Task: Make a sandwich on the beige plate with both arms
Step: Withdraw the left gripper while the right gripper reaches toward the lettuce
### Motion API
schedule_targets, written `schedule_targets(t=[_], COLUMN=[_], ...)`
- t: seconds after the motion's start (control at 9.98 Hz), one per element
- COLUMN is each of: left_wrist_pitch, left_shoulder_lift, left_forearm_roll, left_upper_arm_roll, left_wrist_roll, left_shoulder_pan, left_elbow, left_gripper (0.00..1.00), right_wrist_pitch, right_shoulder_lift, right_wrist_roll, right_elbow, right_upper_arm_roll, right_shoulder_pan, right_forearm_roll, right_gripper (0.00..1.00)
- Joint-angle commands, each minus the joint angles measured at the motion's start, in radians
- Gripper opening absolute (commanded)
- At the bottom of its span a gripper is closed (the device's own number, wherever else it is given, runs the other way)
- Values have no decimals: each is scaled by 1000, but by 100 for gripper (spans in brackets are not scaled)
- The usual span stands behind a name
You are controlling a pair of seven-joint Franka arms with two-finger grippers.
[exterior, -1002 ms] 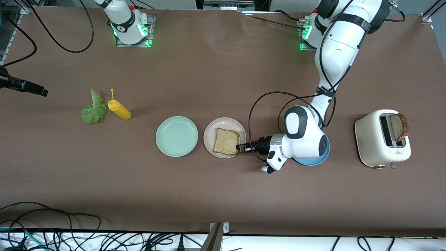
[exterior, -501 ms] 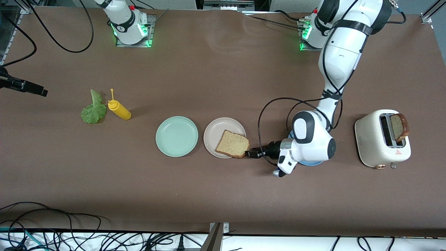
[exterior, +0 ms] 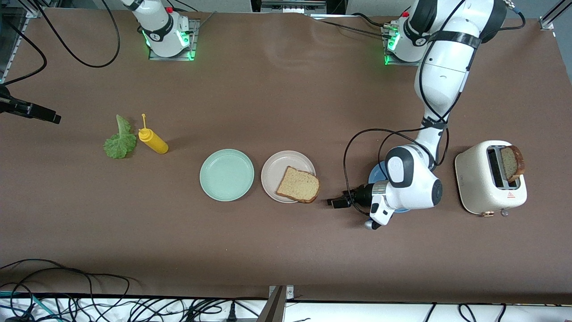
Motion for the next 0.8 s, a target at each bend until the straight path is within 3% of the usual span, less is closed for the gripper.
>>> schedule_targets(t=[0.0, 0.3, 0.5, 0.7], left_wrist_pitch=[-11, -71, -76, -158], left_shoulder_lift=[-34, -216, -409, -585], left_forearm_roll=[38, 442, 569, 606], left_upper_arm_roll=[17, 34, 34, 34], left_wrist_roll=[-2, 0, 3, 4], left_shoulder_pan=[-16, 41, 124, 179], left_elbow=[3, -26, -119, -211], left_gripper=[100, 100, 100, 100], right_wrist_pitch=[-7, -7, 3, 3], right_shoulder_lift=[-15, -8, -6, 3], right_wrist_roll=[-5, 7, 14, 11], right_elbow=[-6, -6, -4, -7], right_upper_arm_roll=[2, 5, 34, 33], right_shoulder_pan=[-3, 1, 14, 9], right_forearm_roll=[-13, -2, 37, 56], right_gripper=[100, 100, 100, 100])
